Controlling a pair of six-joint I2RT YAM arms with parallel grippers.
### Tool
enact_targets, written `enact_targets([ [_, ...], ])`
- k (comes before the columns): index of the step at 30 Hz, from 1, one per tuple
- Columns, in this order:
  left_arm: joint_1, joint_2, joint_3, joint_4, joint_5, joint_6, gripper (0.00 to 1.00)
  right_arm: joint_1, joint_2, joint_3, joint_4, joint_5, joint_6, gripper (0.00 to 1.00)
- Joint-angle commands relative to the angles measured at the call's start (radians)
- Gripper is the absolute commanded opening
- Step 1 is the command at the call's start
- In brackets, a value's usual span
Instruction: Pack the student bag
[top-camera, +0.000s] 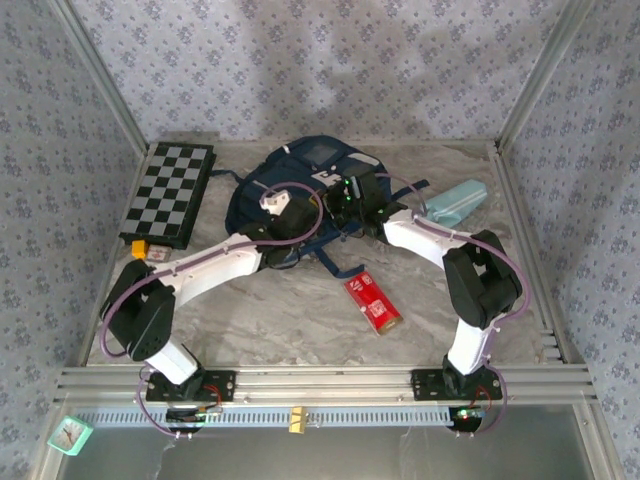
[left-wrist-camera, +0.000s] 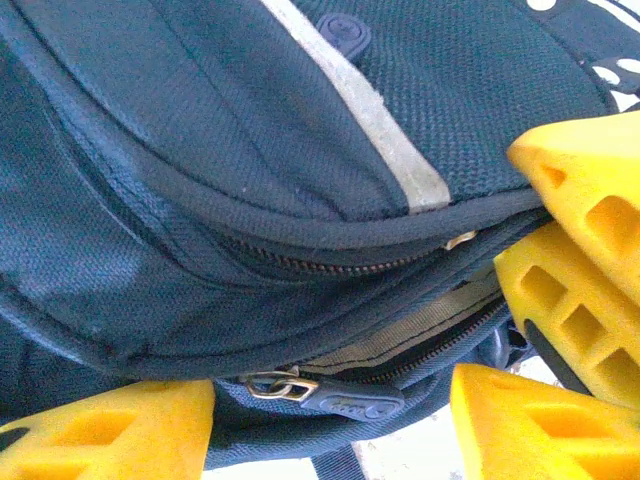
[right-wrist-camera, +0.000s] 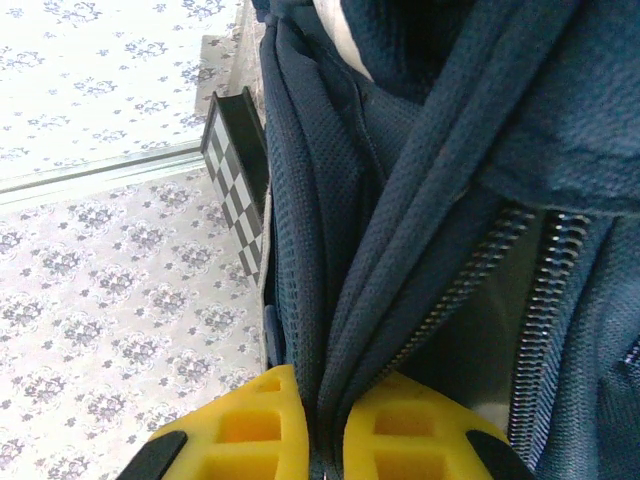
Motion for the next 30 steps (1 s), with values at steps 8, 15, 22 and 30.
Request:
enact_targets([
  [8, 0.012, -0.006, 0.028, -0.118, -0.086, -0.081, 0.47, -0.002, -0.047, 0.017, 0.116, -0.009, 0.020, 0.00],
  [15, 0.041, -0.073, 0.006, -0.251, 0.041, -0.077, 0.46, -0.008, -0.048, 0.018, 0.108, -0.007, 0.007, 0.00],
  [22, 0.040, -0.132, -0.038, -0.214, 0.146, -0.017, 0.47, -0.003, -0.043, 0.033, 0.092, -0.006, -0.002, 0.00],
  [30, -0.001, -0.091, 0.018, -0.104, 0.110, 0.057, 0.56, 0.001, -0.035, 0.035, 0.088, 0.003, -0.005, 0.00],
])
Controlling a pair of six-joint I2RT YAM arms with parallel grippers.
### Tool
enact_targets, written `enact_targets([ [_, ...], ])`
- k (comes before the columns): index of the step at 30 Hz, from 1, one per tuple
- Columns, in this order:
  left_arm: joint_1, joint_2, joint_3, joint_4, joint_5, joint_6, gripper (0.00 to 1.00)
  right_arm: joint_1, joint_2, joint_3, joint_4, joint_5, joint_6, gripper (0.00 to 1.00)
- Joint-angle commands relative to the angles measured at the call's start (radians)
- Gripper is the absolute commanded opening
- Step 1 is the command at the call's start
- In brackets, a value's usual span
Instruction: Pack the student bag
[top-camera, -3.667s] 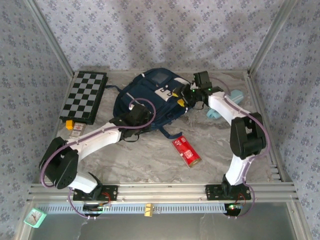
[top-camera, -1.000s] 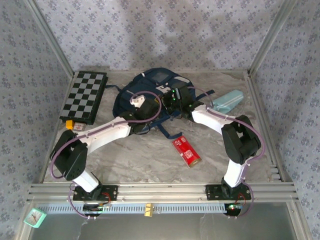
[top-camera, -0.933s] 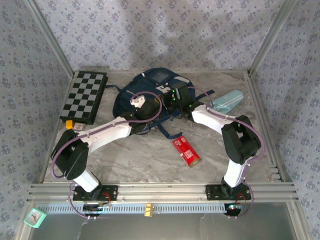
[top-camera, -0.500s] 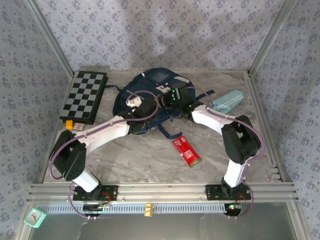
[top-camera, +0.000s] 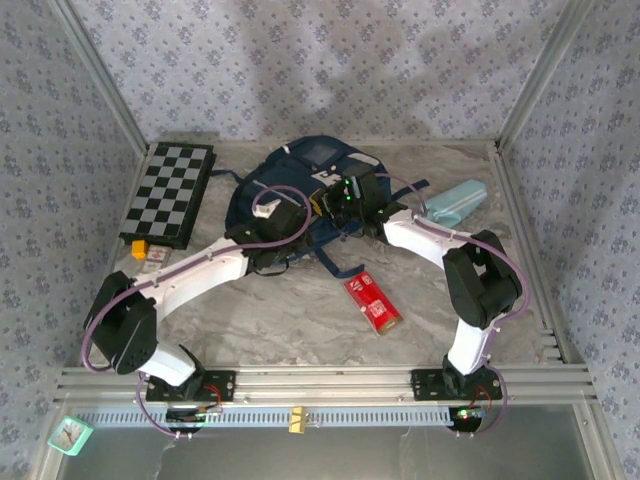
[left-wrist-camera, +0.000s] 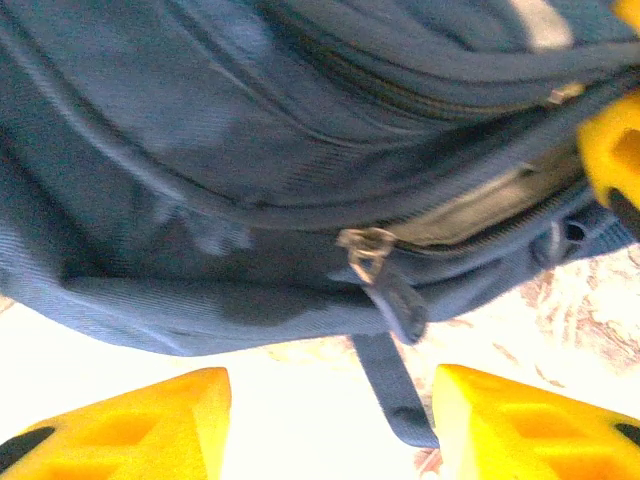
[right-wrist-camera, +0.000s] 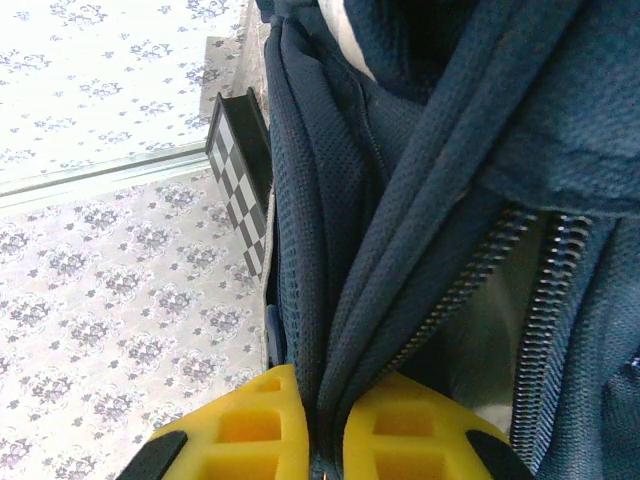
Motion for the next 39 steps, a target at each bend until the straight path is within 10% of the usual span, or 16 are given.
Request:
enact_targets([
  [1, -0.009, 0.026, 0.059, 0.042, -0.028, 0.025, 0.55, 0.001, -0.035, 0.035, 0.081, 0.003, -0.012, 0.00],
  [24, 0.042, 0.198, 0.168, 0.011, -0.093, -0.107, 0.27, 0.020, -0.020, 0.046, 0.079, 0.004, -0.004, 0.00],
  [39, 0.061, 0.014, 0.022, 0.032, -0.043, 0.050, 0.02, -0.007, -0.041, 0.037, 0.043, -0.007, -0.038, 0.00],
])
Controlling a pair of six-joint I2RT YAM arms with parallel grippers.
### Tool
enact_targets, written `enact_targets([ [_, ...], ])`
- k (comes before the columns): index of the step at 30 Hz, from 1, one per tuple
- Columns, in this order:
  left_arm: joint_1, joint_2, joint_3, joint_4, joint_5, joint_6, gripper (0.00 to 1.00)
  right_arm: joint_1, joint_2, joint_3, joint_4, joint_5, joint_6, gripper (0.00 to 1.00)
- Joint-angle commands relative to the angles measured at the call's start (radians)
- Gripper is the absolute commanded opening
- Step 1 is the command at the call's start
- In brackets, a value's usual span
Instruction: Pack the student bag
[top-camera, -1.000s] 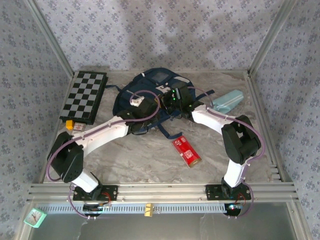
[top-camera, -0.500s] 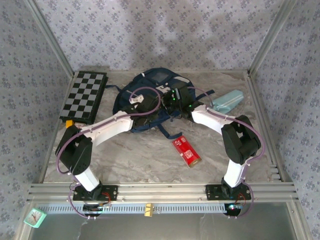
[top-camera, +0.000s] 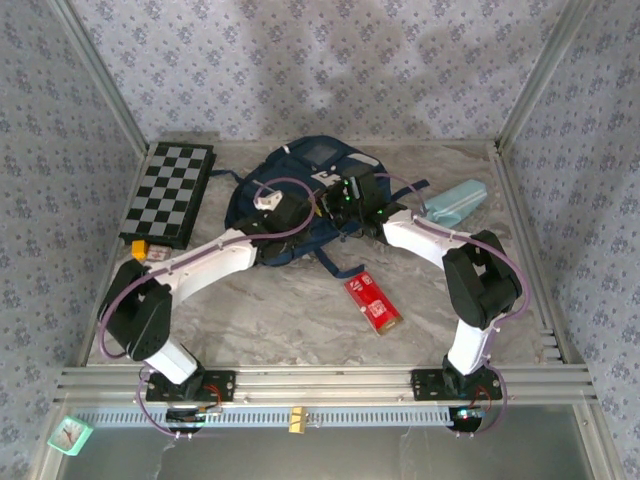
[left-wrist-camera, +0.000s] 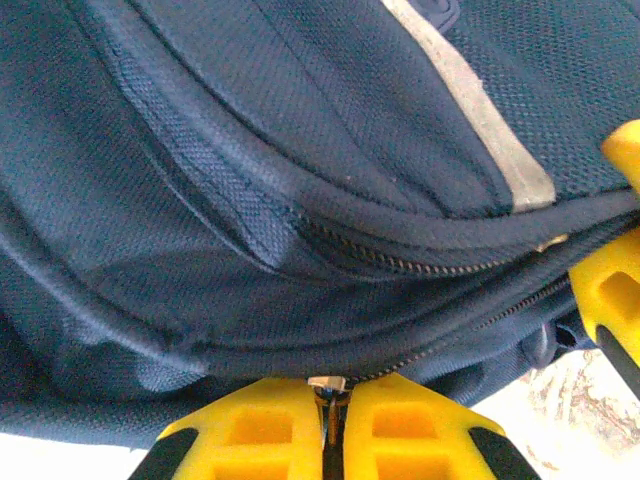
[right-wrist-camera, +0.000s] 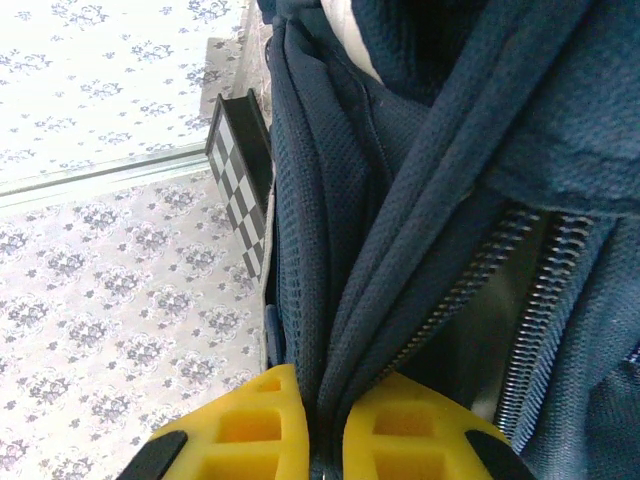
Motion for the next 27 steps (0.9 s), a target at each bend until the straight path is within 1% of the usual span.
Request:
enact_targets([
  [1, 0.024, -0.074, -0.038, -0.020, 0.016, 0.079, 0.02, -0.014, -0.042, 0.037, 0.038, -0.009, -0.034, 0.00],
  [6, 0.062, -0.134, -0.108, 0.016, 0.111, 0.180, 0.02, -0.026, -0.049, 0.037, 0.022, -0.011, -0.039, 0.00],
  [10, 0.099, -0.119, -0.110, 0.029, 0.201, 0.251, 0.07, -0.021, -0.043, 0.052, 0.022, -0.015, -0.041, 0.00],
  [15, 0.101, -0.091, -0.116, 0.100, 0.237, 0.292, 0.11, -0.004, -0.033, 0.076, 0.004, -0.010, -0.054, 0.00],
  [19, 0.102, -0.074, -0.110, 0.107, 0.241, 0.313, 0.13, -0.002, -0.032, 0.077, 0.004, -0.012, -0.053, 0.00],
  [22, 0.101, -0.074, -0.124, 0.118, 0.232, 0.312, 0.14, -0.002, -0.032, 0.077, 0.001, -0.009, -0.055, 0.00],
  [25, 0.101, -0.081, -0.135, 0.125, 0.252, 0.314, 0.14, -0.002, -0.032, 0.082, -0.003, -0.010, -0.057, 0.00],
  [27, 0.099, -0.090, -0.160, 0.153, 0.259, 0.311, 0.17, -0.002, -0.030, 0.080, -0.002, -0.009, -0.056, 0.00],
])
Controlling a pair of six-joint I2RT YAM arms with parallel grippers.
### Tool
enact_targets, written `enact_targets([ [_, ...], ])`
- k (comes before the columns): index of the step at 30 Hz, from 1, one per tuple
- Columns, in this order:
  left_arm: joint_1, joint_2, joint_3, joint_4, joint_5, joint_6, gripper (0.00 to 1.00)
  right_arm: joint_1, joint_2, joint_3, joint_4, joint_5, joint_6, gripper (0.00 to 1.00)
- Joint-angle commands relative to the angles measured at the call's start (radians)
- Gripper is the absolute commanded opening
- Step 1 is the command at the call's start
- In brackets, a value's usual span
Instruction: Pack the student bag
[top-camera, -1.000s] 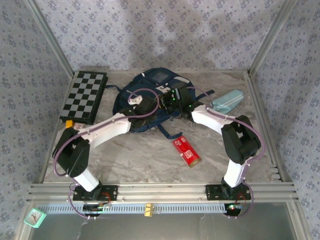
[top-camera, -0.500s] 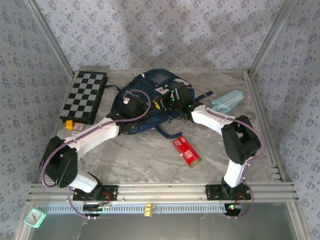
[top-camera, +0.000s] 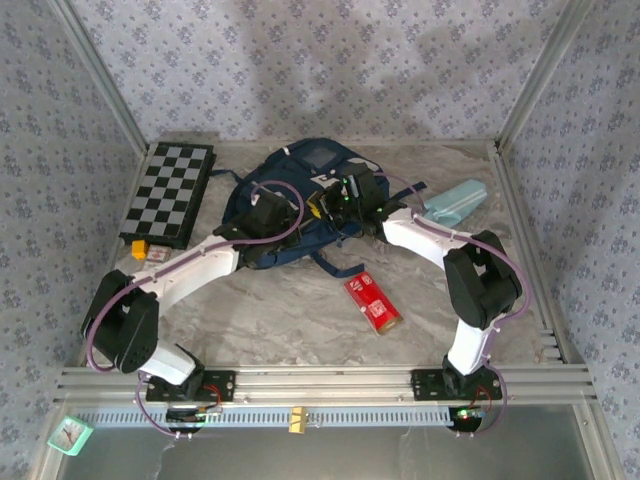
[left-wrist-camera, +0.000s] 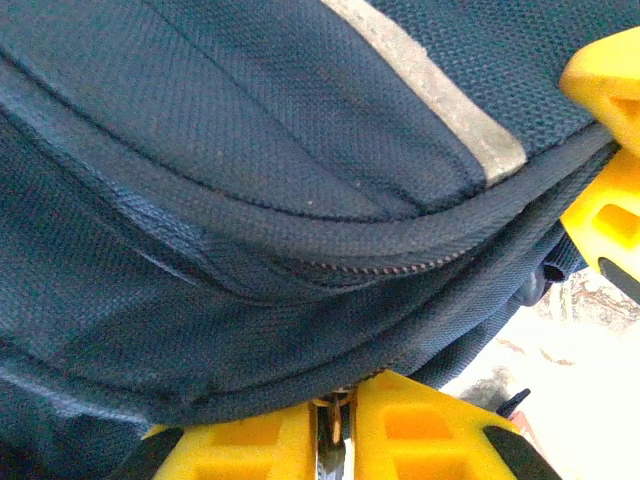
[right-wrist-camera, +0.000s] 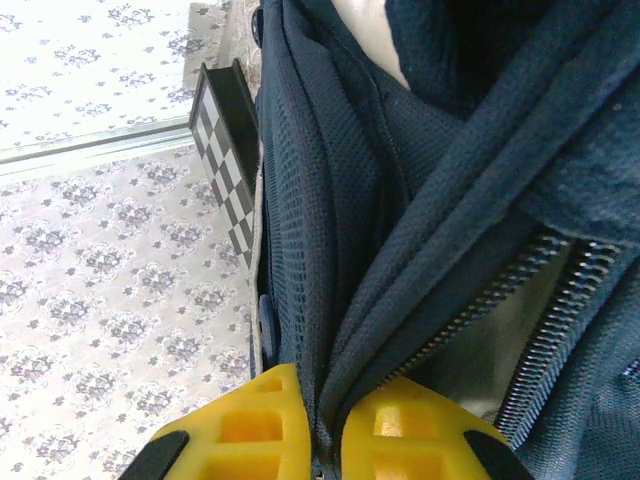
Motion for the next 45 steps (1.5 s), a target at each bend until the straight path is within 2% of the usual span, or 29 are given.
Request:
enact_targets([
  [1, 0.006, -0.010, -0.035, 0.026, 0.019, 0.019, 0.18, -0.003, -0.030, 0.055, 0.060, 0.026, -0.028, 0.00],
  [11, -0.008, 0.005, -0.028, -0.023, -0.017, 0.073, 0.18, -0.002, -0.022, 0.061, 0.059, 0.023, -0.028, 0.00],
  [22, -0.001, -0.035, -0.039, -0.041, -0.017, 0.184, 0.01, -0.015, -0.034, 0.060, 0.035, 0.022, -0.051, 0.00],
  [38, 0.162, -0.130, -0.113, -0.109, -0.023, 0.288, 0.00, -0.051, -0.092, 0.020, -0.027, -0.005, -0.107, 0.00],
  [42, 0.157, -0.170, -0.141, -0.086, 0.069, 0.304, 0.00, -0.083, -0.088, 0.039, -0.065, -0.056, -0.156, 0.00],
  [45, 0.099, -0.199, -0.151, -0.073, 0.110, 0.310, 0.00, -0.111, -0.061, 0.084, -0.119, -0.123, -0.221, 0.00],
])
